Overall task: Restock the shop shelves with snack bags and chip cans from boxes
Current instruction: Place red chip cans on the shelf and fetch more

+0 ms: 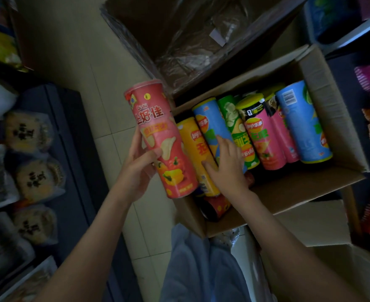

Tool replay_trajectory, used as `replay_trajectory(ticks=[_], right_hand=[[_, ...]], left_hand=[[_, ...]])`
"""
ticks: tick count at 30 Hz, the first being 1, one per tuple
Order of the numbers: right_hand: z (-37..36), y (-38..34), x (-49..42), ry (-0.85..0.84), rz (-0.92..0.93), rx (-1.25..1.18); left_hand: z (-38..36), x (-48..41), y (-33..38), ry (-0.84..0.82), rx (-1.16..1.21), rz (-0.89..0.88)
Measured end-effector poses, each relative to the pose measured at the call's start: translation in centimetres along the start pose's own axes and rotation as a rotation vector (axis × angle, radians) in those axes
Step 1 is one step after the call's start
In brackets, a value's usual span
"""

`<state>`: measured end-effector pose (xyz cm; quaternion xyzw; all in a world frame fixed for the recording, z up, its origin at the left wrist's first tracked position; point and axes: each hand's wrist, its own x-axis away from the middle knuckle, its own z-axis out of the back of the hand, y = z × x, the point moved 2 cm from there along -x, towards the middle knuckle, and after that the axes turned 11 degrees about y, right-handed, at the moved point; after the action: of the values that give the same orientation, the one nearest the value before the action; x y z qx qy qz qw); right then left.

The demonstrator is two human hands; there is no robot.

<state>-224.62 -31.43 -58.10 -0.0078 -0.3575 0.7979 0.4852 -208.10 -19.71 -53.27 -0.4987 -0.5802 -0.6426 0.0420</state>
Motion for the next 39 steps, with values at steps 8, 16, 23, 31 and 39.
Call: replay_trajectory(ticks=[8, 16, 23, 31, 39], right_hand=[[-3.3, -1.4, 2.1, -0.035, -0.083, 0.115], [-4.9, -2.9, 1.5, 0.060, -0.173, 0.215], [-5.7, -2.5, 1.8, -0.095, -0.160, 0.073], [3.5, -7.1, 3.4, 0.001, -0.127, -0.051], [24.8, -15.7, 7.3, 0.286, -0.155, -0.312]], left_hand=[[4.5, 1.0, -1.5, 0.077, 0.028, 0.045], [7.8, 1.7, -3.4, 0.129, 0.041, 0.071], [8.3, 2.4, -3.3, 0.154, 0.035, 0.070], [5.6, 5.6, 2.2, 0.128, 0.048, 0.037], [-5.7, 13.3, 16.6, -0.112, 0.011, -0.071]])
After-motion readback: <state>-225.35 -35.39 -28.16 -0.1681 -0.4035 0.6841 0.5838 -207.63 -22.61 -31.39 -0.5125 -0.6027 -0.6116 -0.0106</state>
